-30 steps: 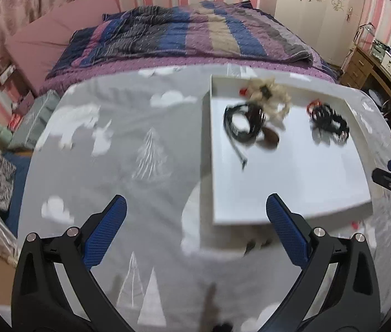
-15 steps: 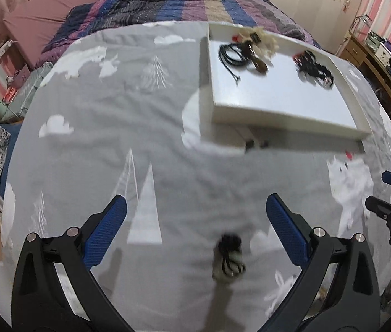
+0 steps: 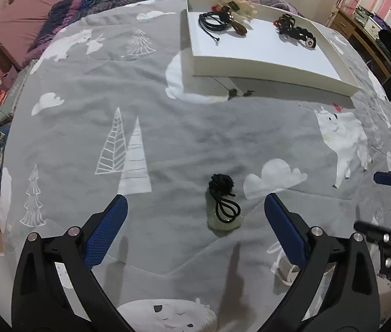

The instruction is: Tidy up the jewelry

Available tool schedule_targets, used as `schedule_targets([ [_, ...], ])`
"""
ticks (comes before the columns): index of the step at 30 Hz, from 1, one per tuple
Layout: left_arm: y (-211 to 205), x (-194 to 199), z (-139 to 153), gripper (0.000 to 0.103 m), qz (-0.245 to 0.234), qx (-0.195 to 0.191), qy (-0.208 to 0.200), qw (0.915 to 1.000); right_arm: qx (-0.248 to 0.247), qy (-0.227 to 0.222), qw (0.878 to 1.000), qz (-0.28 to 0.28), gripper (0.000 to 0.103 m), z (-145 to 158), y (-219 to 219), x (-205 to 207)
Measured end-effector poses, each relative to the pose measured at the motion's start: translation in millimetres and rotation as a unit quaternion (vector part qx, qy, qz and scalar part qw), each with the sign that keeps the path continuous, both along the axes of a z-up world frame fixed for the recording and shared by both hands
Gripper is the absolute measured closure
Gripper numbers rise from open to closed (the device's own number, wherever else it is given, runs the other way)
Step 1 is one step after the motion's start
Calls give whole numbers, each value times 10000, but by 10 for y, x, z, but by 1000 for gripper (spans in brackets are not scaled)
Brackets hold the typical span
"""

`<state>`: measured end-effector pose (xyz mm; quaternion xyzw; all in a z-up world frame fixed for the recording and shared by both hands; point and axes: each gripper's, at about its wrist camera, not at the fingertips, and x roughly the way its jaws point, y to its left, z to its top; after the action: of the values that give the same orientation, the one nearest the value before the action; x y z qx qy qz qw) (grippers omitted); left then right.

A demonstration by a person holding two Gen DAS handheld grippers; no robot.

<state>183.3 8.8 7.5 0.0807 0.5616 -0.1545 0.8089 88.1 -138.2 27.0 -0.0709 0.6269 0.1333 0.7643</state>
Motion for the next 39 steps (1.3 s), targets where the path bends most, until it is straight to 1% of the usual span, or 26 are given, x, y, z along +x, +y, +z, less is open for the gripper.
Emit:
schedule_targets([
  [1, -10, 2, -3, 13, -32, -13, 28, 10000, 19, 19, 10000, 59, 25, 21, 34, -13],
  [4, -55, 12, -23, 20, -167, -15, 132, 9998, 49, 73, 9997, 244, 25, 84, 143, -60],
  [6, -88, 18, -35, 21, -236, 30, 148, 9996, 118, 163, 9991, 374, 25, 104, 217, -87],
  [8, -124, 25, -43, 21, -312, 63, 149, 9994, 60, 165, 9985, 519, 25, 112, 313, -107],
  [12, -171, 42, -77, 21, -397, 125, 176, 9990, 49, 300, 9968, 734, 26, 49, 465, -137],
  [15, -194, 46, -118, 26, -445, 190, 186, 9987, -26, 352, 9954, 886, 27, -2, 566, -162],
  [18, -217, 60, -184, 28, -476, 232, 244, 9983, -56, 464, 9946, 929, 37, -84, 623, -162],
  [20, -223, 78, -216, 30, -480, 246, 252, 9982, -44, 505, 9944, 926, 41, -121, 639, -156],
  [24, -237, 167, -299, 46, -433, 206, 356, 9982, 5, 544, 9945, 890, 57, -171, 658, -139],
  [26, -263, 173, -294, 47, -466, 241, 290, 9982, 5, 550, 9944, 905, 62, -191, 677, -134],
  [27, -281, 177, -294, 50, -488, 249, 281, 9981, 3, 554, 9943, 907, 66, -207, 694, -66],
  [28, -304, 179, -290, 56, -532, 242, 273, 9979, 33, 564, 9943, 908, 68, -231, 671, -5],
  [29, -315, 180, -291, 58, -552, 249, 271, 9978, 81, 567, 9942, 908, 69, -236, 674, 2],
  [30, -328, 178, -292, 62, -566, 273, 263, 9977, 114, 556, 9942, 909, 72, -236, 673, 11],
  [32, -352, 176, -288, 72, -612, 265, 276, 9974, 162, 538, 9941, 927, 79, -238, 680, 73],
  [33, -359, 172, -285, 80, -626, 253, 279, 9973, 177, 527, 9941, 930, 83, -234, 684, 80],
  [36, -382, 154, -287, 81, -656, 300, 241, 9971, 209, 483, 9943, 929, 89, -231, 690, 98],
  [39, -390, 112, -283, 83, -698, 355, 177, 9968, 213, 397, 9949, 902, 90, -221, 656, 99],
])
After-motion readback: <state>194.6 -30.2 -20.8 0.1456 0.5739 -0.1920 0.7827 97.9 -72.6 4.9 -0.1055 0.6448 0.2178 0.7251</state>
